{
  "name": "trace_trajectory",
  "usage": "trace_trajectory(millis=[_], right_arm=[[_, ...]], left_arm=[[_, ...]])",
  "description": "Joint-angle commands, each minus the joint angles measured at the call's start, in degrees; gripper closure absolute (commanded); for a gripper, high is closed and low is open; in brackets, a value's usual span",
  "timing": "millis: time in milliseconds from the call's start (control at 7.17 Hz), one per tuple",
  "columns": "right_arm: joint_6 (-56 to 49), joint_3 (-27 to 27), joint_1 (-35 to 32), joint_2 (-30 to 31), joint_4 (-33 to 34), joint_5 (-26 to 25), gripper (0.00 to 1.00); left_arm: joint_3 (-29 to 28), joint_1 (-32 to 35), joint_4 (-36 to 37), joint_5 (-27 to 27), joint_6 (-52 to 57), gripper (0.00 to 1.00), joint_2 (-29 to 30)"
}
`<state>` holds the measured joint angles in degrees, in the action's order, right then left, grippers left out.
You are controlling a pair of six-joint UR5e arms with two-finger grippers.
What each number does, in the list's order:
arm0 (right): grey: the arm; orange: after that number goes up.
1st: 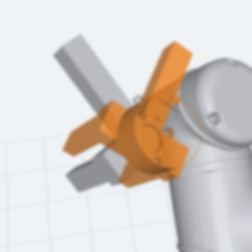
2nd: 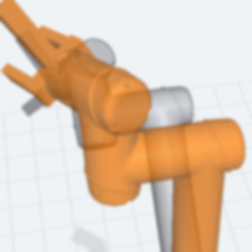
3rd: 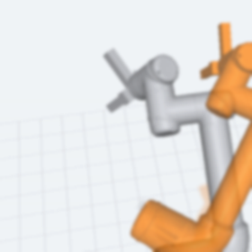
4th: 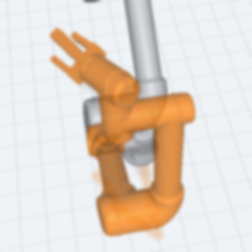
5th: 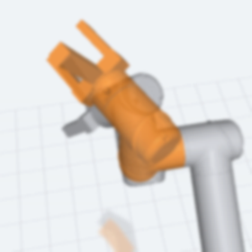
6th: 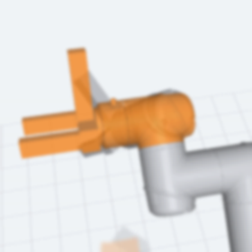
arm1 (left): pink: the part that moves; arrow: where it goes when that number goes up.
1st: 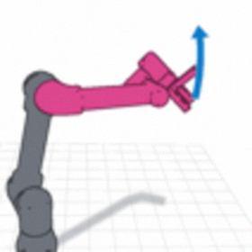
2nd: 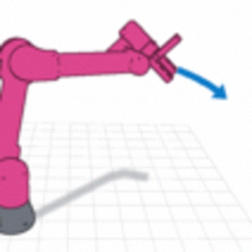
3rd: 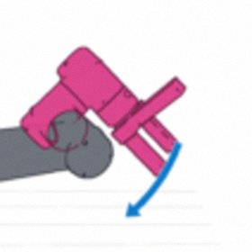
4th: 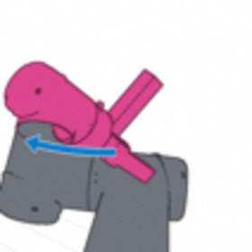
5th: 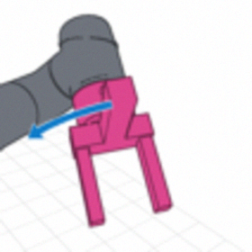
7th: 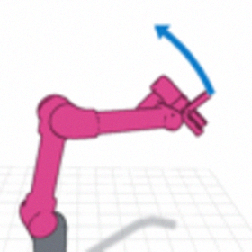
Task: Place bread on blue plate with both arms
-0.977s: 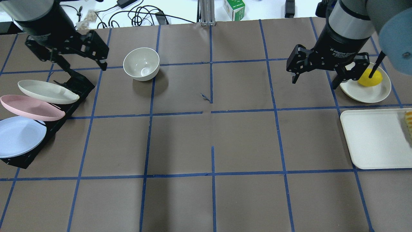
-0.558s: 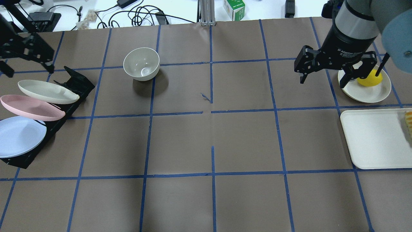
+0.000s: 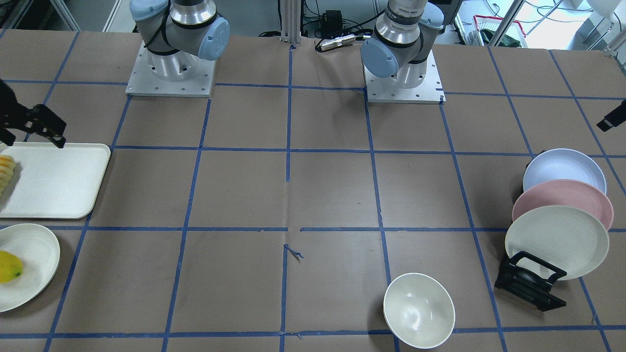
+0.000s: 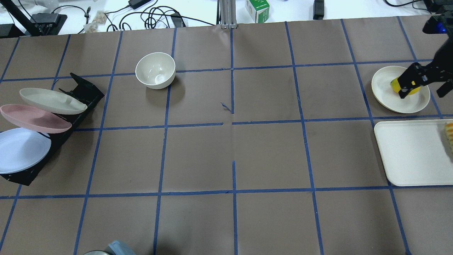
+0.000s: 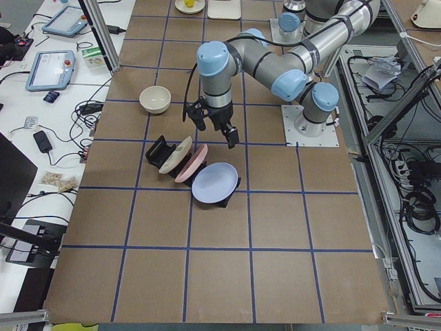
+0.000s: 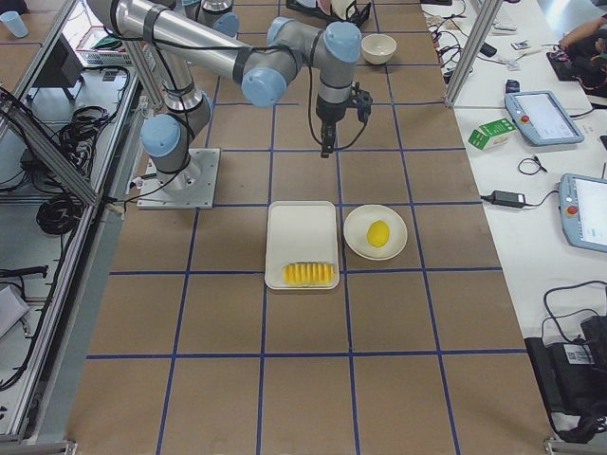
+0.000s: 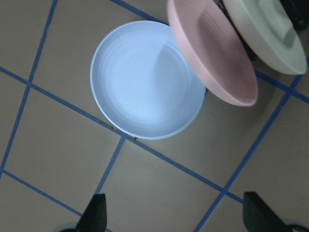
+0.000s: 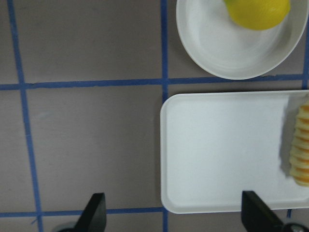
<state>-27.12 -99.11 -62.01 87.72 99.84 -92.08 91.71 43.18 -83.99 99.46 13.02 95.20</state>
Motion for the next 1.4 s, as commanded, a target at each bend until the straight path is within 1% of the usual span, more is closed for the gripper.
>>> trace_trajectory(millis=[0,140,279,419,558,698,837,977,1116,1256], right_arm=[[-7.50,-1.35,8.80,-6.56,7.02,0.06,0.00],[-7.68,-1.35,11.36,-10.34,11.04,-0.03,0.00],[-9.34,-1.35,14.08,-14.11,16.13,0.06,0.00],[-13.18,-1.35,15.67,-17.55,20.18,-0.03,0.00],[-15.57,-1.44,16.04,-19.49,23.96,-0.29,0.00],[-17.07,-1.35,17.17,-20.65,24.43,-3.34,0.00],[-20.39,-1.44,18.49,-22.14,24.53,-4.85,0.00],[-20.77,-1.35,19.28,-22.93,24.61,-4.95,0.00],[-20.86,-1.44,19.64,-23.29,24.53,-5.12,0.00],[-21.04,-1.44,19.64,-24.16,24.53,-5.21,0.00]], left_arm=[[4.95,-6.60,10.89,-0.14,0.42,0.01,4.36],[6.01,-7.58,14.25,-0.49,1.64,0.01,6.21],[6.29,-8.02,14.46,-0.84,1.66,0.02,7.97],[6.38,-8.29,14.64,-2.50,1.74,0.02,9.90],[5.59,-8.38,14.99,-1.91,0.96,0.05,12.01],[6.11,-8.38,14.99,-1.90,0.78,0.14,12.81],[5.85,-8.29,14.99,-2.08,0.43,0.15,13.69],[6.20,-8.20,14.90,-2.34,0.43,0.20,14.31],[6.11,-8.12,14.90,-1.99,0.51,0.29,14.66],[6.11,-8.03,14.90,-2.51,0.43,0.41,14.75]])
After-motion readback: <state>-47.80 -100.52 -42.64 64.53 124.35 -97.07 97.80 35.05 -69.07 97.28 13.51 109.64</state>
